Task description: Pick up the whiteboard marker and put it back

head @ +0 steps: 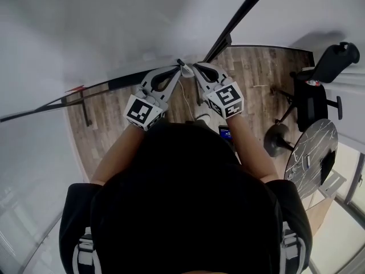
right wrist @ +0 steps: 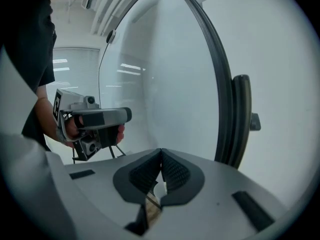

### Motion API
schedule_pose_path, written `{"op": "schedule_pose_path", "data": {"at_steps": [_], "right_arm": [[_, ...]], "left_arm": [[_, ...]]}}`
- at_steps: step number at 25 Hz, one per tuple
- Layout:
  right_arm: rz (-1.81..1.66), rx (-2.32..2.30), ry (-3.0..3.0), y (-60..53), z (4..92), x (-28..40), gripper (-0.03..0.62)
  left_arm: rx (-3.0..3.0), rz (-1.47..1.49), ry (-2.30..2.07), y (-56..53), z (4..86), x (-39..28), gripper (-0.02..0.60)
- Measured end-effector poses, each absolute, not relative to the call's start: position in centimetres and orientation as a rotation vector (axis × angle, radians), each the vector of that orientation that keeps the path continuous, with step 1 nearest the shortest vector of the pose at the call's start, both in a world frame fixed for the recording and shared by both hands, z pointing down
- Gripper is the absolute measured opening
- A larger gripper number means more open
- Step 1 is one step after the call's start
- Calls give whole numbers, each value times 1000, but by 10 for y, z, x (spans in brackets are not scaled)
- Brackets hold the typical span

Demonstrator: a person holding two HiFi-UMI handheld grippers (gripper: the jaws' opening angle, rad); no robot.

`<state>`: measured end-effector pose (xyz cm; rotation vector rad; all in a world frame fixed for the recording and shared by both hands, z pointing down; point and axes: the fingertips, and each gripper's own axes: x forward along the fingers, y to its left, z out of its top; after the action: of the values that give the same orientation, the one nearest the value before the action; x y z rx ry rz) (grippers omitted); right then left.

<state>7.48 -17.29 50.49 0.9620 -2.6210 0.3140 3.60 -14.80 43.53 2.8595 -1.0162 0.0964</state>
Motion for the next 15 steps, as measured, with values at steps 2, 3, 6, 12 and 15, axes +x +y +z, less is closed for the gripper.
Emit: {"op": "schedule_pose_path", "data": {"at_steps": [2,3,6,12,15], "right_arm": [[320,955,-2601,-175,515,73,0],[322,954,-2592,-177,519,72,0],[327,946,-2565,-182,533,67,0],[327,908,-2508,-187,560,57,0],[339,891,-2488,-187,569,55,2]], "left_arm": [[2856,95,-1019,-147,436,36,3],[2856,95,-1020,-147,437,35,3],[2854,93,-1023,-147,437,32,3],[2845,89,-1029,-147,442,26,3],[2840,85,-1035,-146,442,22,3]]}}
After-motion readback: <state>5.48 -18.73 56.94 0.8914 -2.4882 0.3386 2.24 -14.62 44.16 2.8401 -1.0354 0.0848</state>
